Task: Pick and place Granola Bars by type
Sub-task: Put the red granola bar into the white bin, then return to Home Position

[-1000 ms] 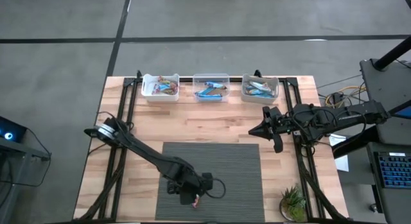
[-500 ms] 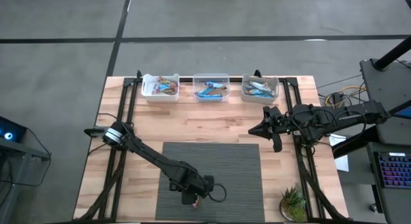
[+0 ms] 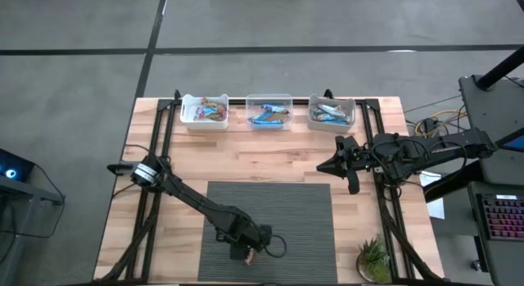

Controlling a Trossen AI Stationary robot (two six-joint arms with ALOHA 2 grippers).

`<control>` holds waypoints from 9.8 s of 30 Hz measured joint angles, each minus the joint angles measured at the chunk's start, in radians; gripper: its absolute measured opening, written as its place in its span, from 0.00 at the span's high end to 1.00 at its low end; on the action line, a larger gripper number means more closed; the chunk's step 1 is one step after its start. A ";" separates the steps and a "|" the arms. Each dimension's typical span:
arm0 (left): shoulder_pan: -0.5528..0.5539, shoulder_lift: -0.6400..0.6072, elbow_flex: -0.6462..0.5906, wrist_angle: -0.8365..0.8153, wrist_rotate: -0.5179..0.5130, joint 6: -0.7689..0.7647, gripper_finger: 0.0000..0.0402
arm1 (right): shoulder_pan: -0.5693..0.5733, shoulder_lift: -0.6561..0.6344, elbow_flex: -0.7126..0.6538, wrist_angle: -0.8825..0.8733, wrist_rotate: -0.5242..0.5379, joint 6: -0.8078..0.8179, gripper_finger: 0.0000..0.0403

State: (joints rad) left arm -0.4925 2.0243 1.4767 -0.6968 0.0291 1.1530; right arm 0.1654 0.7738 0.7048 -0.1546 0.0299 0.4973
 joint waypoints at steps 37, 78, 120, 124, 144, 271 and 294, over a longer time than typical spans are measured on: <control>0.001 -0.002 -0.059 0.091 -0.030 -0.060 0.60 | 0.000 0.000 0.000 -0.029 0.026 -0.002 0.98; 0.001 -0.018 -0.022 0.035 -0.053 -0.141 0.87 | 0.000 0.000 0.000 -0.029 0.026 -0.011 0.98; 0.153 -0.215 0.062 -0.147 -0.214 -0.436 0.87 | 0.000 0.000 0.000 -0.027 0.026 -0.035 0.98; 0.203 -0.285 0.059 -0.173 -0.211 -0.479 0.87 | 0.000 0.000 0.000 -0.027 0.025 -0.037 0.98; 0.665 -0.603 0.058 -0.299 -0.282 -0.523 0.87 | 0.000 0.000 0.000 -0.027 0.025 -0.037 0.98; 0.480 -1.182 -0.646 0.545 0.100 -1.286 0.99 | -0.002 0.041 -0.364 0.615 0.018 -0.212 0.98; 0.479 -1.614 -1.163 0.738 0.028 -1.259 0.99 | -0.136 -0.257 -0.454 0.400 -0.028 -0.349 0.98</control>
State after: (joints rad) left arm -0.0135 0.4099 0.3134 0.0412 0.0569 -0.1062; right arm 0.0293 0.5164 0.2504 0.2455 0.0017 0.1486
